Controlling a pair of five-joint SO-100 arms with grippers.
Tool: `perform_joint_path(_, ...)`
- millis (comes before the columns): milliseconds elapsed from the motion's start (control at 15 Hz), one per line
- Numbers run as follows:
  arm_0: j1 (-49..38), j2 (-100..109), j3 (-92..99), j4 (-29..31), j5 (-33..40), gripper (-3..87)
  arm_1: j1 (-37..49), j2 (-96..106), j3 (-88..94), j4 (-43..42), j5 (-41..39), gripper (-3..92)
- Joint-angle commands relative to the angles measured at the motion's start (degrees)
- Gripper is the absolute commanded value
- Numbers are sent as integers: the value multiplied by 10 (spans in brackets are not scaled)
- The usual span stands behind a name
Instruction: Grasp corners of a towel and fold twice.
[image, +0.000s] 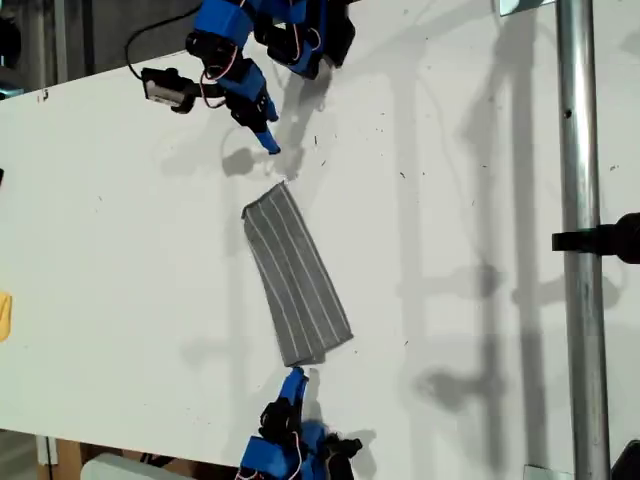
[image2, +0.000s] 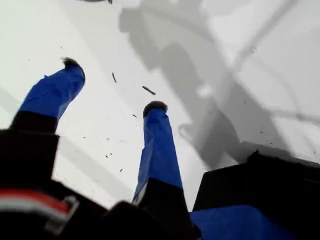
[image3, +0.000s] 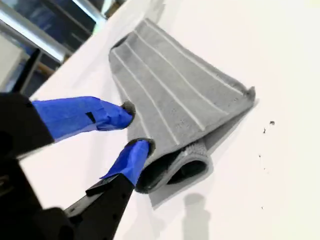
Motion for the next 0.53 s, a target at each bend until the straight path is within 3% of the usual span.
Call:
perform_joint_path(0, 33, 10, 13, -32, 4, 64, -84, 182, 75, 20, 106, 255)
perform_joint_path(133, 57, 10, 48, -71, 7, 35, -124, 266, 88, 39, 140, 279)
perform_joint_path(333, 110, 11, 53, -126, 68, -28, -109, 273, 85, 47, 146, 322)
perform_joint_path(467, 163, 11, 44, -39, -8, -28, -105, 272, 84, 49, 146, 328)
